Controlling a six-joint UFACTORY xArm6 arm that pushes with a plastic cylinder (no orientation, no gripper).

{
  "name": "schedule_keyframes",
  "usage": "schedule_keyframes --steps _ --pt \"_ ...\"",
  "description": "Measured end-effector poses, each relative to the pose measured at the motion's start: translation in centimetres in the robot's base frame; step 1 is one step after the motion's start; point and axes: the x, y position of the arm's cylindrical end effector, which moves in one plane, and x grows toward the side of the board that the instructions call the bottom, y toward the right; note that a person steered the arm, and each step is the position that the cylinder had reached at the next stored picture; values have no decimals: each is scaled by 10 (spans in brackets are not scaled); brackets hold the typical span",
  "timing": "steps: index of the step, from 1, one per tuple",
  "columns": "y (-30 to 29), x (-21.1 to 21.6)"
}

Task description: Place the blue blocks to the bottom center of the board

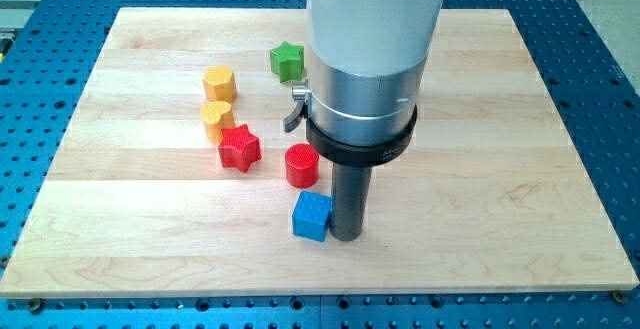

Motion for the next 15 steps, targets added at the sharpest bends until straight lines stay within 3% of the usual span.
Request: schedule_keyframes --steps 1,2,3,4,7,8,9,10,11,13,15 --pt "113 -25" --pt "170 -131" --pt "189 -252" --pt "110 -290" --pt "84 -165" --pt "64 -209" --pt "20 -211" --pt "18 -161" --pt "62 -137" --pt "69 -237" --pt "81 -156"
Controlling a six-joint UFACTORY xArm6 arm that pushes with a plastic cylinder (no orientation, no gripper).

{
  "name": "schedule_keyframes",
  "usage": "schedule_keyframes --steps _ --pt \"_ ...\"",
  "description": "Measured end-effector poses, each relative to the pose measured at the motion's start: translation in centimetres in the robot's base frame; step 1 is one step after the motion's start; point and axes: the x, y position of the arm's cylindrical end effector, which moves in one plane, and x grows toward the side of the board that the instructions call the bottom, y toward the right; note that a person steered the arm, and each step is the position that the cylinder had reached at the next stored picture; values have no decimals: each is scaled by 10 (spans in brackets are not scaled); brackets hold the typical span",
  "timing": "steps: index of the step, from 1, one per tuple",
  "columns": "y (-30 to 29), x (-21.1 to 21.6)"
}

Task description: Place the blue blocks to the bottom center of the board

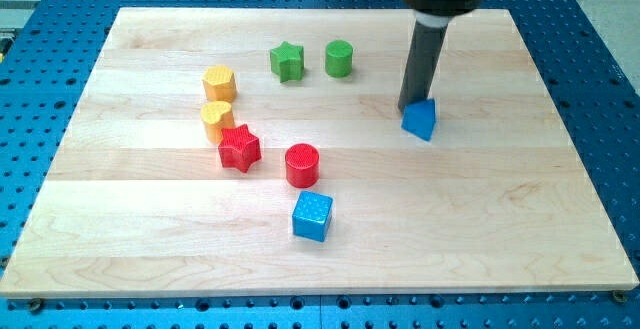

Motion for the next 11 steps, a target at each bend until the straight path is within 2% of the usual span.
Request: schedule_keyframes --steps 1,2,3,4,6,7,8,10,11 --pt "4 50" --pt "12 63" --pt "56 71" --pt "72 105" --pt "32 123" --pt "66 129" --pt "54 146" --pt "-64 146" --pt "-86 146"
